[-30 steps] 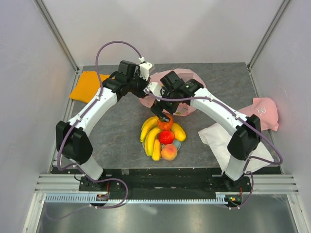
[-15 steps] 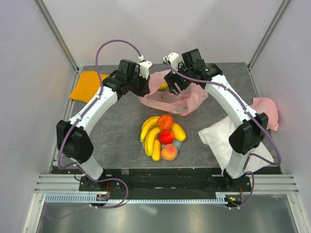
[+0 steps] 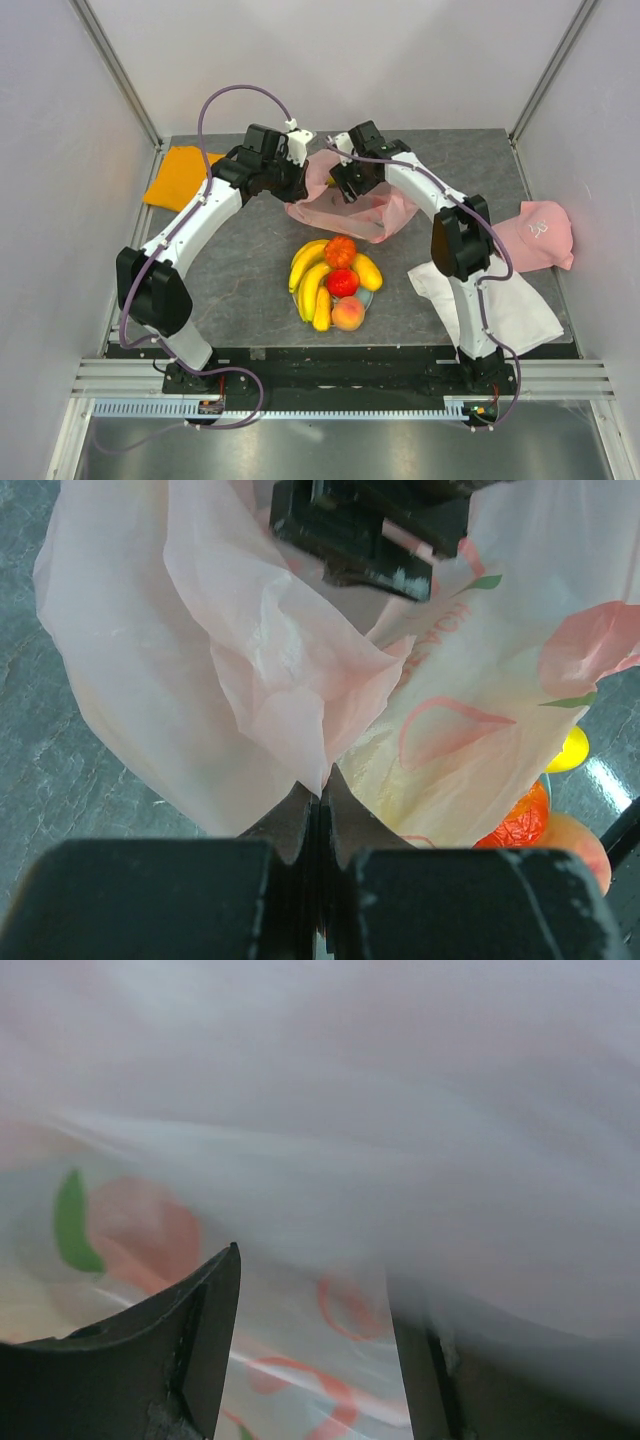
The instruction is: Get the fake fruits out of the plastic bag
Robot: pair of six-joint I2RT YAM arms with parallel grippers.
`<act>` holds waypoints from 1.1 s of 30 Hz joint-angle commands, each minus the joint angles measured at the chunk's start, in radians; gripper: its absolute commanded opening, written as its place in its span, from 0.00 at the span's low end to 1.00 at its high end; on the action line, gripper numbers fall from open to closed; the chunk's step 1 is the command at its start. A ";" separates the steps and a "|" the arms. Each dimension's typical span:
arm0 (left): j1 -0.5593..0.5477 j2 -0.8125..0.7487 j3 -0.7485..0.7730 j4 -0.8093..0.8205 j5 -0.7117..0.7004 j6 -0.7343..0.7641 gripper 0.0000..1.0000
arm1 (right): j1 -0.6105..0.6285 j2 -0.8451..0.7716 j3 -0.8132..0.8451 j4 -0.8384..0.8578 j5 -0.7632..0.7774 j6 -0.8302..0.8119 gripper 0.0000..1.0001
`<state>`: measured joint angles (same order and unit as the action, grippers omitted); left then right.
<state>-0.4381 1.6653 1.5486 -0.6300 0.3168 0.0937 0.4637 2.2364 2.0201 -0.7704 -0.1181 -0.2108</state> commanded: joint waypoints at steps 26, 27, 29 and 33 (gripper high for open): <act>-0.126 0.119 0.212 -0.142 0.298 0.012 0.02 | -0.177 -0.275 -0.318 -0.013 -0.064 0.106 0.77; -0.126 0.120 0.212 -0.142 0.294 0.023 0.01 | -0.175 -0.255 -0.295 -0.013 -0.081 0.114 0.78; -0.125 0.126 0.212 -0.149 0.271 0.024 0.02 | -0.177 -0.202 -0.238 0.000 -0.118 0.142 0.83; -0.126 0.123 0.202 -0.151 0.251 0.021 0.02 | -0.175 -0.126 -0.140 0.031 -0.172 0.179 0.88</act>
<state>-0.5640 1.8275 1.7599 -0.7746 0.5934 0.0994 0.2859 2.0857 1.7554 -0.7998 -0.2104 -0.0948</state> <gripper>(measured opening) 0.022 0.860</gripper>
